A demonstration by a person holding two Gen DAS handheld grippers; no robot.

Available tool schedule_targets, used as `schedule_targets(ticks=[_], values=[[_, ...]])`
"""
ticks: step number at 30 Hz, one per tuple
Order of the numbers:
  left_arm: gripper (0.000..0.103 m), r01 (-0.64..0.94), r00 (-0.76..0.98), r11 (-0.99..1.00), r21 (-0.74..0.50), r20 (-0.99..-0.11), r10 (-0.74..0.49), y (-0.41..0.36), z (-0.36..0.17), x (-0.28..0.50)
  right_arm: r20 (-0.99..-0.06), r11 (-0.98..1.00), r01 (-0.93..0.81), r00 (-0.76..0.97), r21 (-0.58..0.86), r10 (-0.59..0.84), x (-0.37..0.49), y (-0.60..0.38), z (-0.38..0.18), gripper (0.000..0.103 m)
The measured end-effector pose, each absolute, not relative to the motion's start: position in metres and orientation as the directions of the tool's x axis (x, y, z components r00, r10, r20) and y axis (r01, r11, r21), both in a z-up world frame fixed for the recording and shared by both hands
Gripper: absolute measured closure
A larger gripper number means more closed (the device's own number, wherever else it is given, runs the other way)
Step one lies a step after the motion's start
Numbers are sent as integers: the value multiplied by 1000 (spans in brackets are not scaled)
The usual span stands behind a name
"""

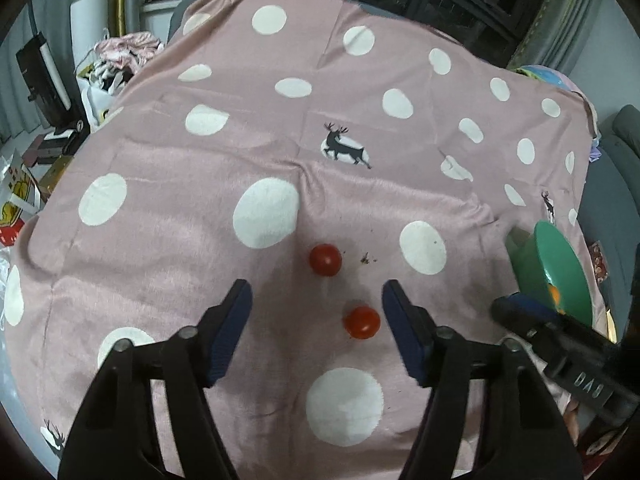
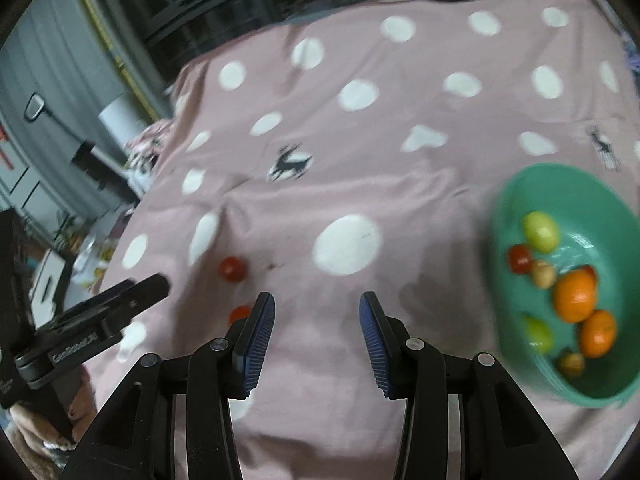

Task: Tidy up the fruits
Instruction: 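Move the right gripper to the last tomatoes while the left tool approaches them, then close the right gripper on one tomato while the left gripper closes on the other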

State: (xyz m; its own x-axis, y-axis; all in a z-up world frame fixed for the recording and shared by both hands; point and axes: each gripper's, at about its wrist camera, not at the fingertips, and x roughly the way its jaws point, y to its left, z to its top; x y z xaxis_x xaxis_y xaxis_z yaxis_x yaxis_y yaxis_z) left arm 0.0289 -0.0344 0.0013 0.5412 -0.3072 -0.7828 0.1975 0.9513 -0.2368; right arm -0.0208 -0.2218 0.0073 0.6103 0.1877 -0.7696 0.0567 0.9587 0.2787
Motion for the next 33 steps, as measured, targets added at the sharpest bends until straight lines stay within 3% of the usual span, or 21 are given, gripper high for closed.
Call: schedule_targets(ticks=[10,13,22,26,33], values=[[49,167,510,946,-278,-796,-325,-30,-4,45,-787,950,-45,548,310,283,3,-170,-26,58],[62,195,490,942,-272,-805,-333,-36,-9,50,-812,962,-52,526,268,254,12,-157,-35,58],[62,194,452,943,-269,-829,-329,-48,-20,69,-831,967,-64,501,245,243,18,-148,-51,59],[63,200,436,944,-261,-839,-325,-60,-26,77,-838,969,-61,491,240,238,19,-147,-57,71],[63,213,397,950,-226,-869,-296,-73,-41,89,-843,962,14,484,274,233,14,-167,-56,71]])
